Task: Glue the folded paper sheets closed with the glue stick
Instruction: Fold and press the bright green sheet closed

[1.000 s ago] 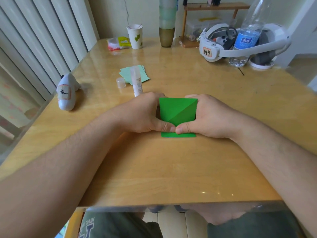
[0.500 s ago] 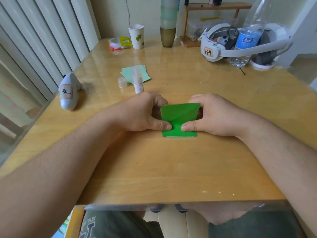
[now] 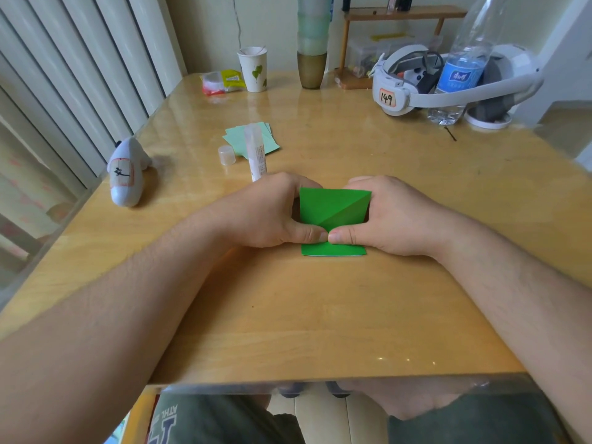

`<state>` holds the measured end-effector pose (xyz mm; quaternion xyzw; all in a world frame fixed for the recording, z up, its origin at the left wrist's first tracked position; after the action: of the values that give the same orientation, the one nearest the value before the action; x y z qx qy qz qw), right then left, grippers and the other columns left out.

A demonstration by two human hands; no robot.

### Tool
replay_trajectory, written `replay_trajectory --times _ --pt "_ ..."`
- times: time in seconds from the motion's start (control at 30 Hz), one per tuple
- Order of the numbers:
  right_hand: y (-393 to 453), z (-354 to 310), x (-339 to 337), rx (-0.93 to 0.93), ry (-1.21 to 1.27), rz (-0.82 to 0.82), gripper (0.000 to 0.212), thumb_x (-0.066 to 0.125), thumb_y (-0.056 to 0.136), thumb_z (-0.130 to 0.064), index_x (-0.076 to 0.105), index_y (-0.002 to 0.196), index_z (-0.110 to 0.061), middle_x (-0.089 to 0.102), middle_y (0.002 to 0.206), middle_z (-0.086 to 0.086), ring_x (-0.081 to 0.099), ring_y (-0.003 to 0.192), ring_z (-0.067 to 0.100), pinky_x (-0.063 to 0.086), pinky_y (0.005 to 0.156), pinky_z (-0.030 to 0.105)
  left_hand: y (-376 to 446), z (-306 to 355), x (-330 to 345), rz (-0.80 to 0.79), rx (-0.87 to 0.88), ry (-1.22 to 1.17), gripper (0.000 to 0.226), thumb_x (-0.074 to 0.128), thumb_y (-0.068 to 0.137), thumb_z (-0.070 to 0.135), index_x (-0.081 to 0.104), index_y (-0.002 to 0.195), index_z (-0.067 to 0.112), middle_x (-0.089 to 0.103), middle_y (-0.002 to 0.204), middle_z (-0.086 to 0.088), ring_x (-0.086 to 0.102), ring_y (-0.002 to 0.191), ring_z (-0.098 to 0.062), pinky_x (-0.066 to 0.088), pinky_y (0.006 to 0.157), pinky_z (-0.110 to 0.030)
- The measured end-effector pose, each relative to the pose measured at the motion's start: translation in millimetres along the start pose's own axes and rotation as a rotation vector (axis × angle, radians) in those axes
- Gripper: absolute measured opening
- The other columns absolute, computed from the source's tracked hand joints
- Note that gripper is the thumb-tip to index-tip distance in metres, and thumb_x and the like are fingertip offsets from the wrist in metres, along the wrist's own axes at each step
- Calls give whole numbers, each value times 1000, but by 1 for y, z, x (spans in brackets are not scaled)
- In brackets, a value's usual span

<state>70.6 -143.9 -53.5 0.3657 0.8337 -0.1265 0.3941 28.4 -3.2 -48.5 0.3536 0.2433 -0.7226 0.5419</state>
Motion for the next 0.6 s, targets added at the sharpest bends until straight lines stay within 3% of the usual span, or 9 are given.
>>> replay_trajectory --times 0.17,0.3,0.37,0.5,0.6 --pt "1 -1 1 -4 -23 -2 24 92 75 -37 68 80 -34 62 85 -16 60 78 5 49 70 33 0 -1 0 -6 -4 -1 22 89 83 25 68 85 20 66 85 -3 56 69 -10 45 62 -24" --pt "-1 5 -4 13 -18 -39 22 92 76 -34 75 89 -31 67 92 -15 65 86 9 55 83 40 -2 -7 -3 -22 -6 -19 23 89 82 26 69 87 17 68 87 -9 59 71 -16 48 64 -30" --pt "-3 9 -6 19 -4 -54 25 91 74 -37 76 93 -37 70 96 -13 67 93 14 56 87 45 -3 -13 -5 -26 -5 -16 25 90 82 28 69 88 16 65 86 -13 54 68 -14 45 61 -31" --pt "-5 8 -6 14 29 -69 43 79 58 -62 74 99 -50 72 101 -8 69 98 22 57 91 50 -3 -15 -6 -32 9 -16 24 90 82 29 70 87 17 64 84 -13 52 67 -16 43 59 -31" --pt "-6 8 -5 4 45 -107 46 81 54 -64 72 98 -56 70 103 -7 67 101 21 56 93 50 -3 -13 -6 -28 14 -10 25 90 82 28 69 86 15 63 85 -12 53 68 -18 44 60 -33"
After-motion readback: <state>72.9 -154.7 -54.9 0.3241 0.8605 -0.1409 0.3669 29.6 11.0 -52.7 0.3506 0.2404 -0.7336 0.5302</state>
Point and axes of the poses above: each hand's wrist, its own y-axis towards the middle knuckle, its own x-axis out of the palm, z = x × y, the point moved 8 cm from there along y, towards the middle knuckle
